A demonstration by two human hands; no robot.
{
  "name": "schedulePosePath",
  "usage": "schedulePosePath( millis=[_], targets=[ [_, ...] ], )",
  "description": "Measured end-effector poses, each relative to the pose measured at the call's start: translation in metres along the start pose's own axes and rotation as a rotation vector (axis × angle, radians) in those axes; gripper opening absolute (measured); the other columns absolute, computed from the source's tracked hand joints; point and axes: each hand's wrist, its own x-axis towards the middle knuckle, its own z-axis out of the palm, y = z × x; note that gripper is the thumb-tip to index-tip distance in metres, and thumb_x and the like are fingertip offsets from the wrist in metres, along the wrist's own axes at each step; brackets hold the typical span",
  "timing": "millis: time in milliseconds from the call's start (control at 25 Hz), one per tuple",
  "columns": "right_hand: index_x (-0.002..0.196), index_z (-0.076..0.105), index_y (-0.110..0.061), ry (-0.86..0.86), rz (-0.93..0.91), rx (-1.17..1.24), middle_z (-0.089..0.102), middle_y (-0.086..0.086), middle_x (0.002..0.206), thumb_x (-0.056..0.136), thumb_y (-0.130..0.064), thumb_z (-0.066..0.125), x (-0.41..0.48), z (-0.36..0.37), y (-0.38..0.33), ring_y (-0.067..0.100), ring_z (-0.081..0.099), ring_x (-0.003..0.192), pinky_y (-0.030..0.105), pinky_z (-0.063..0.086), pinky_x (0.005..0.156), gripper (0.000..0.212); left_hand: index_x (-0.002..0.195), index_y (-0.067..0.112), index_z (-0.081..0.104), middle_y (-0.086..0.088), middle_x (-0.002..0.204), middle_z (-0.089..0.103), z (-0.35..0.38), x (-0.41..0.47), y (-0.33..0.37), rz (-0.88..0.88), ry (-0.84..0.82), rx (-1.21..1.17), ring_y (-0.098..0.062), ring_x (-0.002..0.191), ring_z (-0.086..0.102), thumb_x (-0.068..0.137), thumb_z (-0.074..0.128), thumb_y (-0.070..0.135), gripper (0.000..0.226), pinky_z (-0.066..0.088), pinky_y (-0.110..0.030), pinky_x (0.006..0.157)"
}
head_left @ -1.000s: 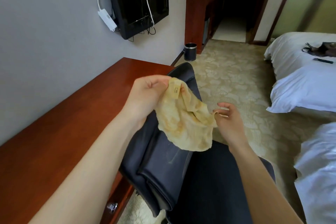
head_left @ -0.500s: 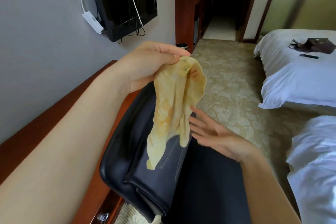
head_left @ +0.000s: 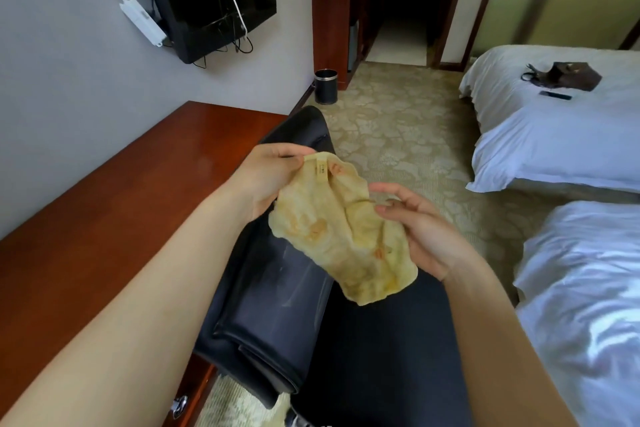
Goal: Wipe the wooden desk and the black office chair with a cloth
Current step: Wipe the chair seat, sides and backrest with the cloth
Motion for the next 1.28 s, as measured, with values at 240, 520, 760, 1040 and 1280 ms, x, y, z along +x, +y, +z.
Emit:
schedulePosePath(
  millis=[240,520,760,1040,1280],
  targets=[
    [0.122,0.055,-0.016,0.036,-0.096,-0.107,0.059,-0.001,0.075,0.091,0.0,0.053,0.003,-0.004,-0.04,0.008,0.062,0.058,0.023,0.053,0.053,0.035,0.14,0.025,0.042,-0.002,0.144,0.041,0.03,-0.014,-0.046,-0.007,0.111,0.194,-0.016,0.123,0.043,0.086,0.066,0.012,0.061,0.037,-0.026,0.092],
    [0.116,0.06,-0.016,-0.062,-0.043,0.034,0.06,0.001,0.067,0.094,-0.003,0.049,0.008,0.003,-0.041,0.009,0.061,0.056,0.025,0.055,0.054,0.028,0.1,0.018,0.071,0.008,0.097,0.073,0.059,-0.042,-0.083,0.233,-0.182,0.151,-0.004,0.094,0.066,0.089,0.063,0.01,0.016,0.048,-0.013,0.083],
    [0.137,0.041,-0.028,0.341,-0.126,-0.561,0.059,-0.005,0.101,0.092,-0.038,0.055,0.016,-0.024,-0.013,0.007,0.056,0.09,0.021,0.044,0.078,0.048,0.099,0.009,0.067,-0.01,0.097,0.07,0.041,-0.037,-0.066,0.054,-0.199,-0.01,-0.018,0.088,0.067,0.099,0.049,0.022,0.023,0.056,-0.035,0.082],
    [0.13,0.046,-0.036,0.012,-0.271,-0.318,0.059,-0.018,0.119,0.089,-0.03,0.061,0.009,0.04,0.082,-0.002,0.056,0.111,0.019,0.049,0.086,0.044,0.092,0.016,0.068,0.004,0.087,0.069,0.028,-0.021,-0.042,0.016,-0.187,0.035,-0.009,0.084,0.066,0.097,0.051,0.024,0.019,0.055,-0.027,0.079],
    [0.116,0.056,-0.027,0.362,-0.117,-0.059,0.065,-0.003,0.111,0.089,-0.033,0.061,0.048,0.043,0.093,0.014,0.062,0.104,0.044,0.05,0.094,0.028,0.103,0.025,0.067,0.009,0.096,0.067,-0.032,-0.008,-0.036,0.181,0.29,0.784,-0.006,0.087,0.061,0.095,0.054,0.025,0.016,0.042,-0.008,0.07]
  ],
)
